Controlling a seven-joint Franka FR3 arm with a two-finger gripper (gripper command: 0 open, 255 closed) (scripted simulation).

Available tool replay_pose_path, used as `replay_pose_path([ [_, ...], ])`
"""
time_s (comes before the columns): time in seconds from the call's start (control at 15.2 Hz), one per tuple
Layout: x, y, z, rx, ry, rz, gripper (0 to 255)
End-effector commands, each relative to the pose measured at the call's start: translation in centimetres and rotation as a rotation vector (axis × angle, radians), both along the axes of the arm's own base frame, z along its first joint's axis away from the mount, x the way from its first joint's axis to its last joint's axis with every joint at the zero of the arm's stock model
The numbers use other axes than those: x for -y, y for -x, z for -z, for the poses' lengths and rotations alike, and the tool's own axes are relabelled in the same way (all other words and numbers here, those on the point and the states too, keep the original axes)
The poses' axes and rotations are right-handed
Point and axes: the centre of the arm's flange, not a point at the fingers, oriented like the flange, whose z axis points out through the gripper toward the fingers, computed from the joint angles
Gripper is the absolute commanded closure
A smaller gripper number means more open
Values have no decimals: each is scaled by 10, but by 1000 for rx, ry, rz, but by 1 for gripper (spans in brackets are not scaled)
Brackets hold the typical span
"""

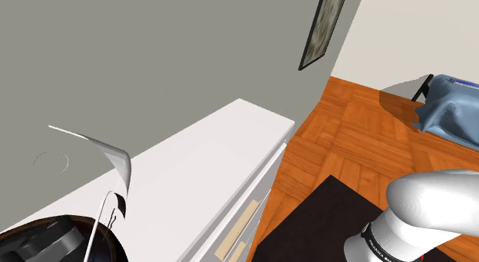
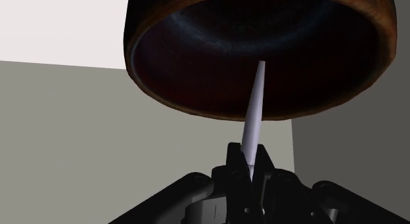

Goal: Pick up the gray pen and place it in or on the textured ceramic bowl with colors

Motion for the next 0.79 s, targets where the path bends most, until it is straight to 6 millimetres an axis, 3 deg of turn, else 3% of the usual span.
replay_pose_path([
  [0.0,0,0,1,0,0,0,255],
  [0.26,0,0,0,0,0,0,255],
  [0.33,0,0,0,0,0,0,0],
  [0.66,0,0,0,0,0,0,0],
  [0.73,2,10,-8,0,0,0,0],
])
